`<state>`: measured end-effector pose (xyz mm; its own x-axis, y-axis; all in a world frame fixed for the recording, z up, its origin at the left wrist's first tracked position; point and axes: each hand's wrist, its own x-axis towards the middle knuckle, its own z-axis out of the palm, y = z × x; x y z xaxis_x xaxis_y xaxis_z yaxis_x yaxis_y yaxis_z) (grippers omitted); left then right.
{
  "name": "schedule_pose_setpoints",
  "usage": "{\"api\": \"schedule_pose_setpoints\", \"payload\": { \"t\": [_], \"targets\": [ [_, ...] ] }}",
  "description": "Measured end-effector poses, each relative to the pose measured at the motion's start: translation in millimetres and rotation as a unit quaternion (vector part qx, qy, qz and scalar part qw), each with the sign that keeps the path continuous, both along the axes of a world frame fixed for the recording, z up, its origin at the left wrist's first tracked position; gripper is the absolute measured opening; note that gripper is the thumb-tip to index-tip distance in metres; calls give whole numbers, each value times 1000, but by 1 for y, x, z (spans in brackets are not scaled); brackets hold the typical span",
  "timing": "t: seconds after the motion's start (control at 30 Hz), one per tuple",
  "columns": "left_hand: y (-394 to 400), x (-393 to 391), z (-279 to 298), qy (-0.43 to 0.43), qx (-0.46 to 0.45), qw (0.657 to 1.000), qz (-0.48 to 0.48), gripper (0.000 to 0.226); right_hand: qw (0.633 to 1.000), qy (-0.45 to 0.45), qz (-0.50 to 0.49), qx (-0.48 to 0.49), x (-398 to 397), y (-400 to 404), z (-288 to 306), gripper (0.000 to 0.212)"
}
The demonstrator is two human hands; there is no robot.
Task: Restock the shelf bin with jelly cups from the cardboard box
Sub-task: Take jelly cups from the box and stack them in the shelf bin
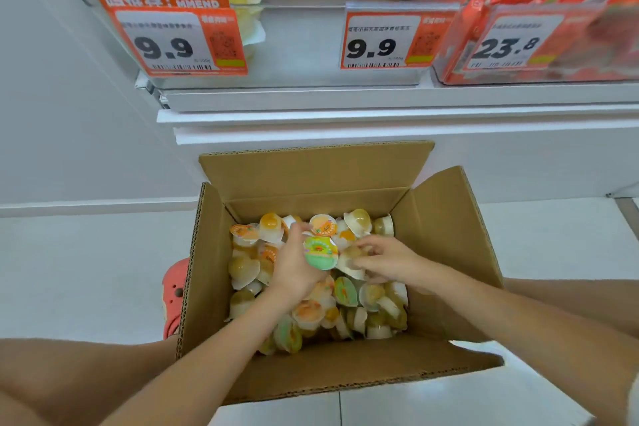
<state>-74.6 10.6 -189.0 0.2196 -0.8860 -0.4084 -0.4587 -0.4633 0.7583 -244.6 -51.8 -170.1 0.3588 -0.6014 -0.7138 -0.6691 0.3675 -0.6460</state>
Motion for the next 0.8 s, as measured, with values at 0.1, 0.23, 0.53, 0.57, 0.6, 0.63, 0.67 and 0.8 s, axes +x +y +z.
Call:
{"api": "schedule_pose_setpoints", "payload": {
  "t": [0.1,0.23,0.53,0.57,0.6,0.63,0.67,0.8],
  "targets": [
    [-20,20,71,-23,-52,996,-70,73,995,-75,28,-52,0,-25,71,33],
    [-28,47,176,-22,-135,983,-120,69,965,-145,50,-212,9,-37,167,36],
    [-9,69,270,102,-247,964,-8,71,894,-418,-103,-123,37,-34,250,43],
    [-11,65,271,112,-255,960,-5,75,901,-404,-84,-138,42,-32,248,44],
    [-13,60,271,116,-264,957,0,76,905,-389,-71,-156,46,-29,246,45],
    [-14,57,270,118,-275,954,9,75,907,-380,-66,-168,50,-28,243,46],
    [-15,54,268,122,-283,951,23,77,907,-379,-65,-170,54,-26,240,47],
    [-16,44,260,124,-308,942,51,86,901,-400,-57,-155,58,-26,237,49]
  ]
}}
